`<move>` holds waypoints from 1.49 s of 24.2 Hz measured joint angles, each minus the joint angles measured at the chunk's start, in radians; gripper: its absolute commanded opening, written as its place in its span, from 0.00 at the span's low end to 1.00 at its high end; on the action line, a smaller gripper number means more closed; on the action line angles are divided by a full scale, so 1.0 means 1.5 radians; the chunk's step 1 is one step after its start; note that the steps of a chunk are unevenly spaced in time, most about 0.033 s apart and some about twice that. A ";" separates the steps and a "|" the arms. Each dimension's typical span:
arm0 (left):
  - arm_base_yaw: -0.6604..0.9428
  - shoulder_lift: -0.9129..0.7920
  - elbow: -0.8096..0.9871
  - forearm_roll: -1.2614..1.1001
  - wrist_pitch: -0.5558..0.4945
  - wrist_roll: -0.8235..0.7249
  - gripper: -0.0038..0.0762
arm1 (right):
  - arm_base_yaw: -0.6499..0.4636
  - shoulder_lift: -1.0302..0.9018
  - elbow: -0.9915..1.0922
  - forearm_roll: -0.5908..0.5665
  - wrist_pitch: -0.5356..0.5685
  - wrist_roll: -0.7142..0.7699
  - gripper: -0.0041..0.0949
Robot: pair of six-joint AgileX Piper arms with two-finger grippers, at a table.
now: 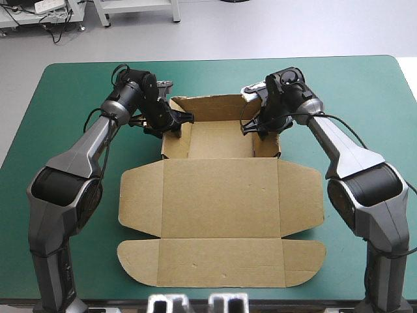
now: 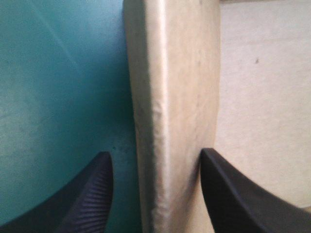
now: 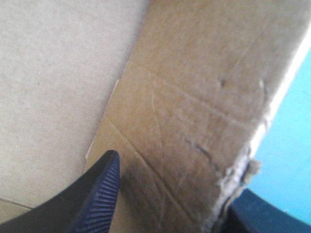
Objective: Fold the box
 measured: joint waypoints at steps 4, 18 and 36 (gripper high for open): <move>0.031 -0.002 -0.046 -0.029 0.000 -0.003 0.54 | -0.009 -0.011 -0.028 -0.010 0.003 0.000 0.50; 0.131 -0.303 -0.087 -0.177 0.012 0.188 0.19 | -0.013 -0.170 -0.104 -0.009 0.011 0.022 0.50; 0.131 -1.037 0.397 -0.065 0.012 0.239 0.12 | -0.014 -0.057 0.024 0.034 0.001 0.041 0.28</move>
